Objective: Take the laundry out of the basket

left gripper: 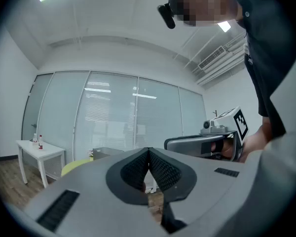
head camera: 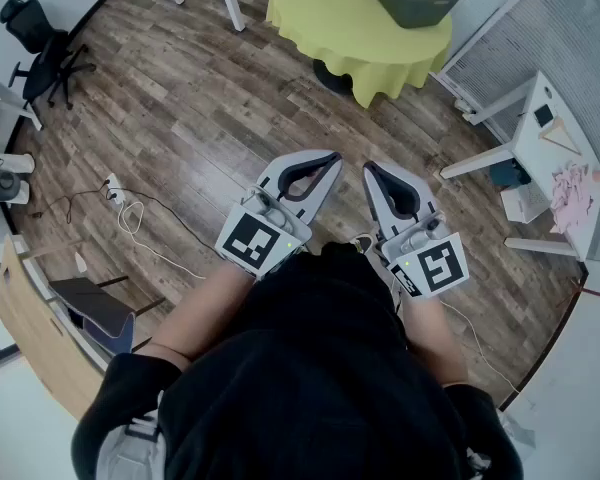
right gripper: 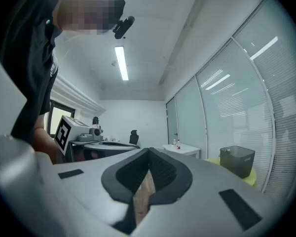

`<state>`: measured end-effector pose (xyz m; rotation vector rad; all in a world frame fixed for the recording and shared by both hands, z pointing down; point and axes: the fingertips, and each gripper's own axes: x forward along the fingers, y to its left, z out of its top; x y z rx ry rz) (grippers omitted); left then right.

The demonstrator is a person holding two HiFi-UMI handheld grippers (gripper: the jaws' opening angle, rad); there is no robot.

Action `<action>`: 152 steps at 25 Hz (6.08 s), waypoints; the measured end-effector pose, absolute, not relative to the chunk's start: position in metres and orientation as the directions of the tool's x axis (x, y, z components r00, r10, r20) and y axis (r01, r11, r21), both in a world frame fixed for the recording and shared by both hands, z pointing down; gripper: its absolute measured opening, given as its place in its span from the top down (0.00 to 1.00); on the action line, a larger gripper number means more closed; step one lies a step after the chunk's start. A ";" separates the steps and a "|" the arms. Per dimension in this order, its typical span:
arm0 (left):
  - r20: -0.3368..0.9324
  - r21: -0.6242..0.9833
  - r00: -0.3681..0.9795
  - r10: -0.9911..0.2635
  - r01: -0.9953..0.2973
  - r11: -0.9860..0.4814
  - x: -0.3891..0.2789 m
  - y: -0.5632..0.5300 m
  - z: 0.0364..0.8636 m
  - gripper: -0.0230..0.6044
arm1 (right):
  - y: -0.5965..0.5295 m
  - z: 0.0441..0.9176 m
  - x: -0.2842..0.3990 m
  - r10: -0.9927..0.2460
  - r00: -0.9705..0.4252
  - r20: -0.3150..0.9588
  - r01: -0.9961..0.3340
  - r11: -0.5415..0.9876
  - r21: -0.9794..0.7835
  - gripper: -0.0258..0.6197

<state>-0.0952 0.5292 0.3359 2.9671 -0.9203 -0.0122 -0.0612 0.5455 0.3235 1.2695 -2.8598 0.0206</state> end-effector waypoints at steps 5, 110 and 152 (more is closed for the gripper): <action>0.005 0.035 0.822 -0.569 -0.569 -0.822 -0.104 0.537 0.337 0.95 | 0.552 0.325 -0.067 -0.752 -0.659 0.010 -0.752 0.658 -0.024 0.92; 0.025 0.035 0.911 -0.412 -0.413 -0.910 0.048 -0.019 0.357 0.95 | -0.008 0.356 0.077 -0.837 -0.544 0.065 -0.839 0.542 -0.050 0.92; 0.158 -0.032 0.833 -0.530 -0.532 -0.846 0.221 -0.251 0.421 0.95 | -0.238 0.495 0.263 -0.612 -0.624 0.486 -0.762 0.615 -0.204 0.92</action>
